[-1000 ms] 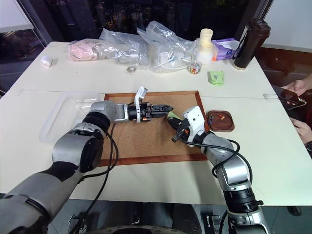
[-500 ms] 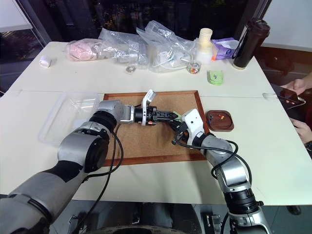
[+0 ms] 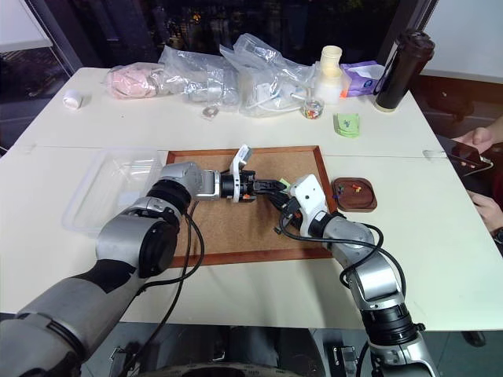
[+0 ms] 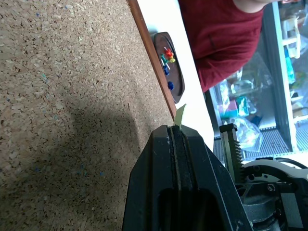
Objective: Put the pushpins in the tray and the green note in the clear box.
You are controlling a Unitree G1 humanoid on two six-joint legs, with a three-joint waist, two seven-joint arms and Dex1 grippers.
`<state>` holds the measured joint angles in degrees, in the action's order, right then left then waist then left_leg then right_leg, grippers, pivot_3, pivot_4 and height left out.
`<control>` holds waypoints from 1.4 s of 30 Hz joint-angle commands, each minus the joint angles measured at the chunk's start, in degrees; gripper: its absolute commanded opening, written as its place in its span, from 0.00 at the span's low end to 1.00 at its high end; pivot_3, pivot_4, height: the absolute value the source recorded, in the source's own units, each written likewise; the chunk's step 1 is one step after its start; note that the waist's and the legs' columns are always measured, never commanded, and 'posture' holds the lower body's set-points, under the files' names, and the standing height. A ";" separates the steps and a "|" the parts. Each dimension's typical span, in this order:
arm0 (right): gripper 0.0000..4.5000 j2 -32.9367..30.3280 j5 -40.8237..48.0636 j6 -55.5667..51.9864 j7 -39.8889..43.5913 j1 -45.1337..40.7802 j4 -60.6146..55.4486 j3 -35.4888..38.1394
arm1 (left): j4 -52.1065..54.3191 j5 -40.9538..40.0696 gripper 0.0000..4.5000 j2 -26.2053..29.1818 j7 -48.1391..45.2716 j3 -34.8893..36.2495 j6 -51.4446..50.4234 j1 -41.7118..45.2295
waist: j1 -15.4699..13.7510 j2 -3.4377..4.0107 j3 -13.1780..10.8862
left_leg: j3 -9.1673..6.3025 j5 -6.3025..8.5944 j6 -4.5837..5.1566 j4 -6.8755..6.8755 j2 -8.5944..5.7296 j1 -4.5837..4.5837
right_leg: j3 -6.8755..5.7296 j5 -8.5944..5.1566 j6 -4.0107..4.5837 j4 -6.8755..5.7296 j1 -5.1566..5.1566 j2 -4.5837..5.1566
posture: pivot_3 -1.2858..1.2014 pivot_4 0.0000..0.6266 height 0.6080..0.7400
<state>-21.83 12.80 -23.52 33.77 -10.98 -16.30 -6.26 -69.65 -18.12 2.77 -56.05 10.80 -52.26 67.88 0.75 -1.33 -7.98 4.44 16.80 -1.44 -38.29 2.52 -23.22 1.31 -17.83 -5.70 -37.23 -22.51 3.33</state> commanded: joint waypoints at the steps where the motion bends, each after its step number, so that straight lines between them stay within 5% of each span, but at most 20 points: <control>1: 0.06 -0.88 -0.44 2.18 0.41 -0.01 -3.71 0.03 | 0.07 -1.10 0.01 0.42 -0.02 1.50 0.30 0.19 | -0.01 0.00 0.00 | 0.00 0.00 0.00 0.00 0.00 0.00 | 0.00 0.00 0.00 0.00 -0.01 0.00 | 0.52 0.24 1.00; 3: 0.19 -1.33 -1.17 3.54 0.55 0.32 -3.81 -0.04 | 0.10 -1.44 0.00 0.52 0.28 2.19 0.11 0.28 | 0.00 0.00 0.00 | 0.00 0.00 0.00 0.00 0.00 0.00 | 0.00 0.00 0.00 0.00 -0.01 0.00 | 0.52 0.24 1.00; 9: 0.82 -2.64 -1.32 4.03 -0.88 3.08 -9.13 2.03 | 0.62 -1.43 0.00 1.86 0.69 3.17 -0.53 -0.33 | -0.01 0.00 0.00 | -0.01 -0.01 -0.01 0.00 0.00 -0.01 | 0.00 0.00 0.00 0.00 -0.01 0.00 | 0.52 0.24 1.00; 14: 0.82 -2.06 1.44 -2.56 -5.87 5.88 -20.16 7.71 | 8.61 -2.11 0.00 4.77 -0.72 1.71 -0.53 -0.42 | 0.09 0.00 0.00 | -0.01 -0.02 -0.03 0.00 0.02 -0.01 | 0.01 0.00 0.00 -0.03 -0.03 0.00 | 0.52 0.24 1.00; 17: 0.82 -1.44 6.36 -9.46 -8.10 5.84 -23.47 12.31 | 26.02 -0.04 0.00 6.98 0.41 -3.43 3.29 -3.50 | -0.03 0.00 0.00 | -0.03 -0.07 -0.12 0.01 0.09 -0.01 | 0.01 0.00 0.01 -0.07 -0.04 -0.02 | 0.52 0.24 1.00; 20: 0.82 -1.20 20.21 -18.68 -7.08 4.81 -23.67 19.02 | 42.18 0.74 0.00 11.68 11.58 -1.35 -3.19 -2.96 | -0.12 0.00 0.00 | -0.03 -0.08 -0.14 0.01 0.19 -0.03 | 0.02 0.01 0.01 -0.07 -0.03 0.00 | 0.52 0.24 1.00; 25: 0.82 -7.92 32.03 -26.26 -0.81 0.94 -19.72 22.77 | 65.59 5.01 0.00 25.27 21.15 -6.61 -20.09 -9.28 | 0.38 0.11 0.02 | 0.01 -0.06 -0.11 0.11 0.19 0.11 | 0.11 0.01 0.01 -0.08 0.05 0.01 | 0.52 0.24 1.00; 30: 0.82 -12.01 32.24 -25.59 3.17 -3.53 -14.23 19.57 | 76.01 10.23 0.00 39.14 26.83 -14.11 -27.52 -17.33 | 0.00 0.01 -0.03 | 0.07 0.13 0.22 0.18 0.17 0.42 | 0.17 0.01 0.02 -0.08 0.23 -0.05 | 0.52 0.24 1.00; 40: 0.82 -12.04 29.27 -21.64 6.68 -7.68 -7.38 13.42 | 84.29 7.56 0.00 39.46 32.42 -6.43 -40.24 -28.77 | -1.16 -0.10 -0.02 | 0.06 0.09 0.15 0.01 0.14 0.05 | 0.11 0.01 0.02 -0.04 0.01 0.11 | 0.52 0.24 1.00; 42: 0.85 -11.70 29.02 -21.36 6.71 -7.91 -6.97 12.83 | 84.60 8.10 0.15 38.14 34.24 -4.97 -40.24 -30.34 | -1.25 -0.11 -0.01 | 0.06 0.06 0.11 0.01 0.14 0.04 | 0.11 0.01 0.02 -0.05 -0.01 0.12 | 0.52 0.24 1.00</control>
<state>-33.67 41.74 -46.03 40.00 -18.10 -22.56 6.54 12.70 -10.81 40.92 -23.29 3.50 -92.00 37.22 -0.50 -1.44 -8.00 4.49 16.87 -1.31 -38.29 2.67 -23.18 1.41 -17.82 -5.68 -37.27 -22.51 3.45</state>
